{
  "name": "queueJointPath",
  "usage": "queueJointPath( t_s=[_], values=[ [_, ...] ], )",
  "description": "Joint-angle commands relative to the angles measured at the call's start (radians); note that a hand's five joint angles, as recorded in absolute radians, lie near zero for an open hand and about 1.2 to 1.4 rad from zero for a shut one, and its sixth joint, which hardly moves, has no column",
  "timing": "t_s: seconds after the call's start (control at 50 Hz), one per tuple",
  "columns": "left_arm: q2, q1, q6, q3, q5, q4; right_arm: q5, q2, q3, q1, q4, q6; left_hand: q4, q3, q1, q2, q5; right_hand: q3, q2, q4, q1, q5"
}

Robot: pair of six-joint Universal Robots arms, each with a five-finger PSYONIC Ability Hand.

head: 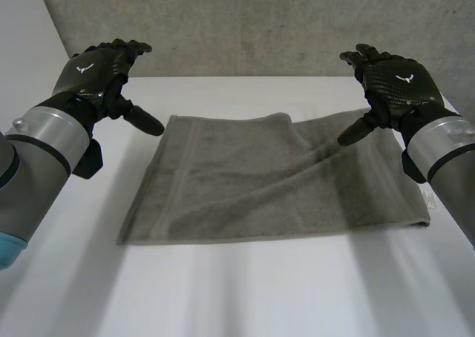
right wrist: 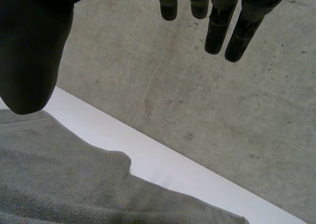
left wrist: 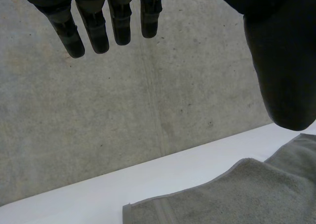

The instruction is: Fold the towel.

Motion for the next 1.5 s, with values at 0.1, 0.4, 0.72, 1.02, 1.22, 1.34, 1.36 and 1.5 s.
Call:
queueJointPath(
  t_s=[0.1,0.4,0.72,1.02,1.22,1.34,1.36,1.5],
  values=[
    [0.001,0.000,0.003,-0.002,0.000,-0.008,-0.012,-0.014,-0.028,-0.006,0.038,-0.026,-0.056,-0.052,-0.105,-0.059,-0.057,-0.048,-0.085,-0.067,-0.098,-0.062],
    [-0.055,-0.107,0.302,-0.190,-0.101,-0.082,-0.024,-0.046,0.125,-0.163,0.198,-0.542,-0.056,-0.052,0.001,0.047,0.044,-0.048,-0.009,-0.067,-0.021,-0.062],
    [-0.284,-0.195,0.436,-0.220,-0.230,0.029,-0.208,0.099,0.298,-0.331,0.060,-0.662,-0.056,-0.052,0.098,0.144,0.141,-0.048,0.135,-0.067,0.122,-0.017],
    [-0.358,-0.193,0.437,-0.172,-0.230,0.029,-0.213,0.231,0.266,-0.365,-0.026,-0.666,-0.056,-0.052,0.142,0.188,0.185,-0.048,0.314,-0.067,0.301,0.162],
    [-0.362,-0.172,0.437,-0.163,-0.230,0.029,-0.210,0.247,0.258,-0.361,-0.029,-0.657,-0.056,-0.052,0.433,0.479,0.476,-0.048,0.508,-0.067,0.495,0.356],
    [-0.385,-0.158,0.437,-0.138,-0.232,0.027,-0.202,0.294,0.229,-0.359,-0.031,-0.654,-0.056,-0.052,0.424,0.470,0.467,-0.048,0.579,-0.067,0.566,0.426],
    [-0.395,-0.154,0.437,-0.131,-0.232,0.025,-0.202,0.303,0.225,-0.359,-0.029,-0.654,-0.056,-0.052,0.421,0.467,0.464,-0.048,0.579,-0.067,0.566,0.426],
    [-0.410,-0.141,0.445,-0.111,-0.232,0.025,-0.205,0.310,0.214,-0.364,-0.031,-0.653,-0.056,-0.052,0.330,0.376,0.373,-0.048,0.585,-0.067,0.572,0.432]
  ],
)
